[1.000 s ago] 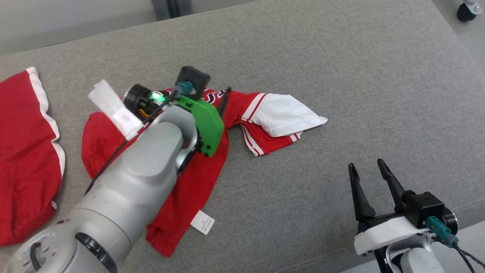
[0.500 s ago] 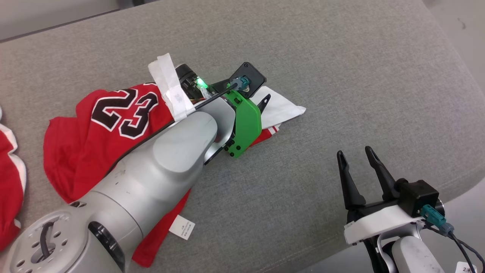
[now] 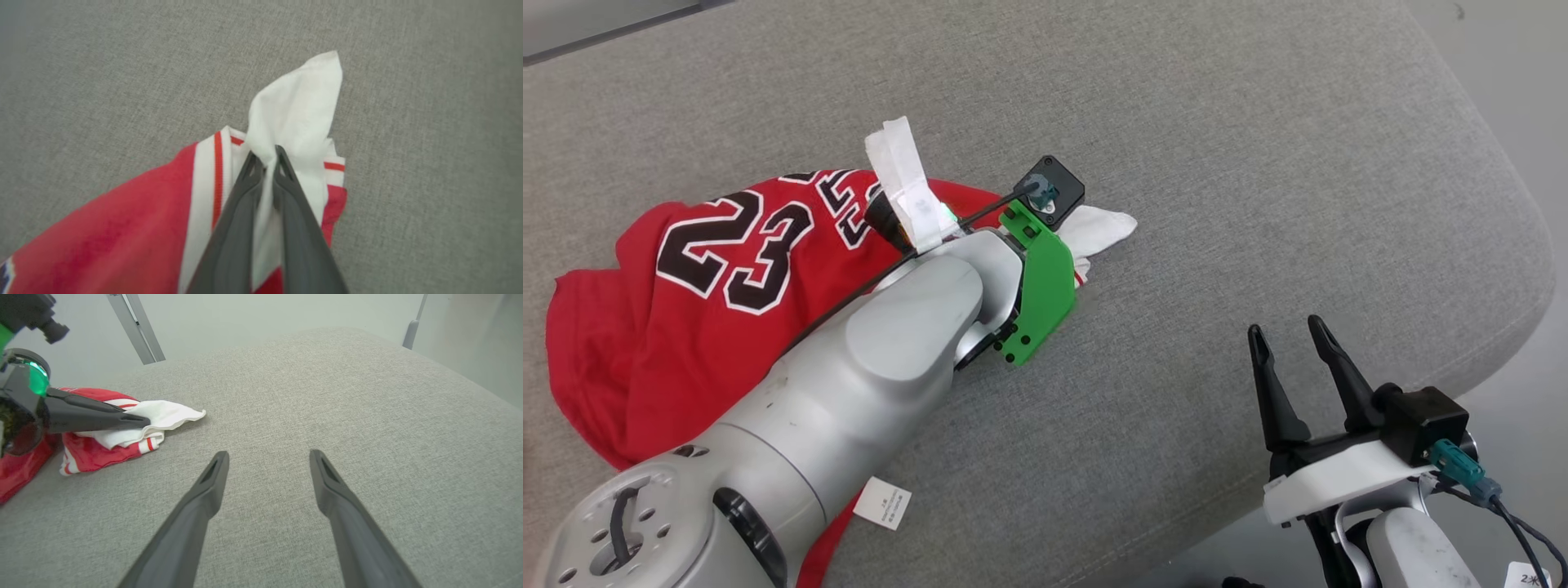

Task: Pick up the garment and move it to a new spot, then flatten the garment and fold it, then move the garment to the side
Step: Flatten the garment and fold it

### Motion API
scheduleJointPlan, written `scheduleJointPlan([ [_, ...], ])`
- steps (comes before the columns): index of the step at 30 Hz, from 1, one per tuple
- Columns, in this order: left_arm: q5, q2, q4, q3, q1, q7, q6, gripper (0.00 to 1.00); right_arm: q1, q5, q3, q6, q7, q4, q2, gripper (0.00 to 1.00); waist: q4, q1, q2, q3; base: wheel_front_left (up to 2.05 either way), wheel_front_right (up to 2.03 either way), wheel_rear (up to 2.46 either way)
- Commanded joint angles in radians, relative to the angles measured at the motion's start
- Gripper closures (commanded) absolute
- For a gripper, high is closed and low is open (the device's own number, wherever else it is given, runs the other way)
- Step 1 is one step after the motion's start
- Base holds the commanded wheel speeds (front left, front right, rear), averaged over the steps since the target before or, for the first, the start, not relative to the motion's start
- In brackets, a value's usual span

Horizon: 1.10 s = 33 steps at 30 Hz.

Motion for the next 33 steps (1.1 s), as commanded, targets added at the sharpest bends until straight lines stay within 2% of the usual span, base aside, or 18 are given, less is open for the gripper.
scheduleJointPlan([
  [1, -0.013, 0.017, -0.012, 0.004, 0.004, -0.033, -0.004, 1.00, -0.010, -0.010, -0.003, -0.001, -0.003, 0.001, 0.000, 0.00, 0.017, 0.0000, -0.0001, -0.013, 0.00, 0.00, 0.00],
  [2, -0.015, 0.022, -0.021, 0.027, -0.011, -0.090, 0.003, 1.00, -0.012, -0.012, -0.005, -0.001, -0.003, 0.001, 0.000, 0.00, 0.024, 0.0000, -0.0001, -0.018, 0.00, 0.00, 0.00],
  [5, -0.015, 0.019, -0.037, 0.094, -0.026, -0.275, 0.066, 1.00, -0.012, -0.021, -0.014, -0.001, -0.003, 0.001, -0.001, 0.00, 0.042, 0.0000, -0.0001, -0.033, 0.00, 0.00, 0.00],
  [9, -0.020, 0.013, -0.054, 0.150, -0.010, -0.436, 0.126, 1.00, 0.013, -0.044, -0.032, -0.001, -0.003, 0.000, 0.000, 0.00, 0.079, 0.0000, -0.0001, -0.056, 0.00, 0.00, 0.00],
  [13, -0.004, 0.004, -0.099, 0.204, 0.023, -0.523, 0.211, 1.00, 0.025, -0.060, -0.049, -0.001, -0.003, -0.002, 0.000, 0.00, 0.110, 0.0000, -0.0001, -0.070, 0.00, 0.00, 0.00],
  [16, 0.022, -0.002, -0.171, 0.227, 0.090, -0.531, 0.240, 0.98, 0.023, -0.066, -0.048, -0.001, -0.003, -0.003, -0.001, 0.00, 0.124, 0.0000, -0.0001, -0.072, 0.00, 0.00, 0.00],
  [17, 0.028, -0.002, -0.194, 0.222, 0.130, -0.531, 0.234, 0.85, 0.020, -0.067, -0.048, -0.001, -0.003, -0.002, -0.001, 0.00, 0.126, 0.0000, -0.0001, -0.073, 0.00, 0.00, 0.00],
  [19, 0.035, -0.002, -0.219, 0.195, 0.197, -0.531, 0.207, 0.71, 0.018, -0.068, -0.049, -0.001, -0.003, -0.002, -0.001, 0.00, 0.130, 0.0000, -0.0001, -0.075, 0.00, 0.00, 0.00],
  [21, 0.024, -0.004, -0.233, 0.163, 0.247, -0.531, 0.174, 0.70, 0.020, -0.071, -0.051, -0.001, -0.003, -0.004, -0.001, 0.00, 0.134, 0.0000, -0.0001, -0.076, 0.00, 0.00, 0.00],
  [22, 0.022, -0.004, -0.237, 0.142, 0.269, -0.521, 0.157, 0.71, 0.022, -0.073, -0.053, -0.001, -0.003, -0.005, -0.001, 0.00, 0.135, 0.0000, -0.0001, -0.076, 0.00, 0.00, 0.00],
  [23, 0.017, -0.005, -0.243, 0.121, 0.289, -0.514, 0.134, 0.77, 0.026, -0.075, -0.055, -0.001, -0.003, -0.006, -0.001, 0.00, 0.138, 0.0000, -0.0001, -0.076, 0.00, 0.00, 0.00],
  [25, 0.007, -0.005, -0.248, 0.090, 0.319, -0.496, 0.099, 0.76, 0.032, -0.080, -0.059, -0.001, -0.003, -0.005, 0.000, 0.00, 0.142, 0.0000, -0.0001, -0.077, 0.00, 0.00, 0.00],
  [26, 0.002, -0.005, -0.248, 0.076, 0.329, -0.487, 0.082, 0.69, 0.032, -0.082, -0.059, -0.001, -0.003, -0.003, -0.001, 0.00, 0.143, 0.0000, -0.0001, -0.078, 0.00, 0.00, 0.00],
  [27, -0.014, -0.005, -0.244, 0.067, 0.346, -0.470, 0.068, 0.36, 0.032, -0.082, -0.059, -0.001, -0.003, 0.000, -0.001, 0.00, 0.144, 0.0000, -0.0001, -0.079, 0.00, 0.00, 0.00],
  [28, -0.017, -0.004, -0.242, 0.062, 0.350, -0.464, 0.062, 0.10, 0.033, -0.083, -0.057, -0.001, -0.003, 0.002, -0.001, 0.00, 0.143, 0.0000, -0.0001, -0.081, 0.00, 0.00, 0.00],
  [29, -0.022, -0.005, -0.240, 0.060, 0.356, -0.458, 0.059, 0.00, 0.034, -0.082, -0.054, -0.001, -0.003, 0.005, 0.000, 0.00, 0.141, 0.0000, -0.0001, -0.084, 0.00, 0.00, 0.00],
  [33, -0.049, -0.005, -0.239, 0.059, 0.386, -0.448, 0.061, 0.00, 0.041, -0.075, -0.053, -0.001, -0.003, 0.004, -0.001, 0.00, 0.135, 0.0000, -0.0001, -0.096, 0.00, 0.00, 0.00],
])
